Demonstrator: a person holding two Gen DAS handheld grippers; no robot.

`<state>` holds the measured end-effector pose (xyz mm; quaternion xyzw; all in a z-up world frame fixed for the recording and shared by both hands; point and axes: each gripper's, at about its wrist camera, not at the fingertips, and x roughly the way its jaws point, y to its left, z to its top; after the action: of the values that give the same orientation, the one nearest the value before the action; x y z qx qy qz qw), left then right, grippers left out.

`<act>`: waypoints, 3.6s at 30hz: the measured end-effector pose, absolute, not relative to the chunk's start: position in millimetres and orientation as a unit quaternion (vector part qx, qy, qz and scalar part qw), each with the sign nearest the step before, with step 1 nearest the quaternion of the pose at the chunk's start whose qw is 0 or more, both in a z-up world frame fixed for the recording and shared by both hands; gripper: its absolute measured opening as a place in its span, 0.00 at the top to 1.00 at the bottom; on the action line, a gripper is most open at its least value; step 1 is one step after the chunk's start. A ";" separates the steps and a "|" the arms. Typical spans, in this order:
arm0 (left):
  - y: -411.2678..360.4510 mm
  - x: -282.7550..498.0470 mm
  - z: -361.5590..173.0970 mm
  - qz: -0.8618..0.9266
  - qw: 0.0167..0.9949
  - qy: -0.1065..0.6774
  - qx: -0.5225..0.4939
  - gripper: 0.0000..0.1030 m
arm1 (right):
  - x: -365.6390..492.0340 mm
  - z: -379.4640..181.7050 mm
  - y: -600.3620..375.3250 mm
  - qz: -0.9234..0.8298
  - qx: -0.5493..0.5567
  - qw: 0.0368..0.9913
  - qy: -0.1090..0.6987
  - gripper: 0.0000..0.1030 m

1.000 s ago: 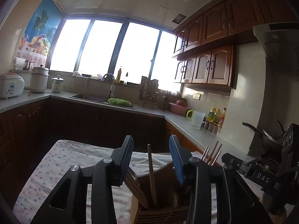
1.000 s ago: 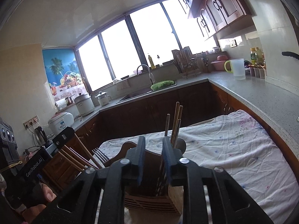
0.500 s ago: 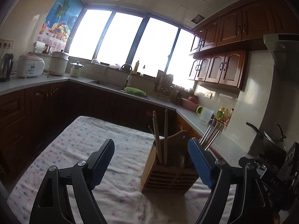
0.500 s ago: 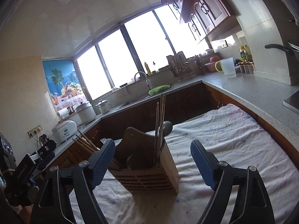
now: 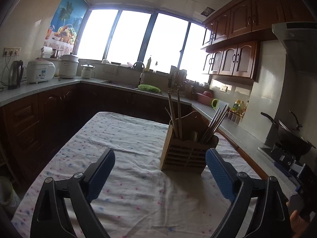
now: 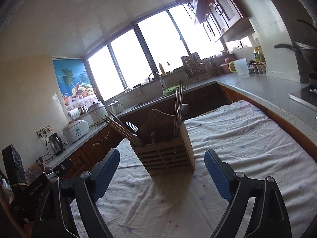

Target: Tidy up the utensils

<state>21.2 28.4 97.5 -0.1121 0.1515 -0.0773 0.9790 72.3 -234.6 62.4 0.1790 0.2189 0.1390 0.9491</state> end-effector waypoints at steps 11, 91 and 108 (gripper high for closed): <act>5.4 -17.6 58.4 -0.055 0.987 0.142 -0.057 0.01 | 13.5 34.0 -213.6 0.098 0.089 0.975 0.179 0.00; 8.8 -25.6 51.3 -0.012 0.986 0.163 -0.010 0.01 | 5.0 17.1 -201.6 0.118 0.070 0.969 0.204 0.00; 4.2 -19.8 51.6 -0.016 0.985 0.173 -0.016 0.01 | 8.3 14.8 -200.6 0.119 0.072 0.968 0.209 0.00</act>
<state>-19.8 4.2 51.6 -0.0163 0.1734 -0.0159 0.9846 8.3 -200.6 14.8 0.0717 0.2090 0.1192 0.9680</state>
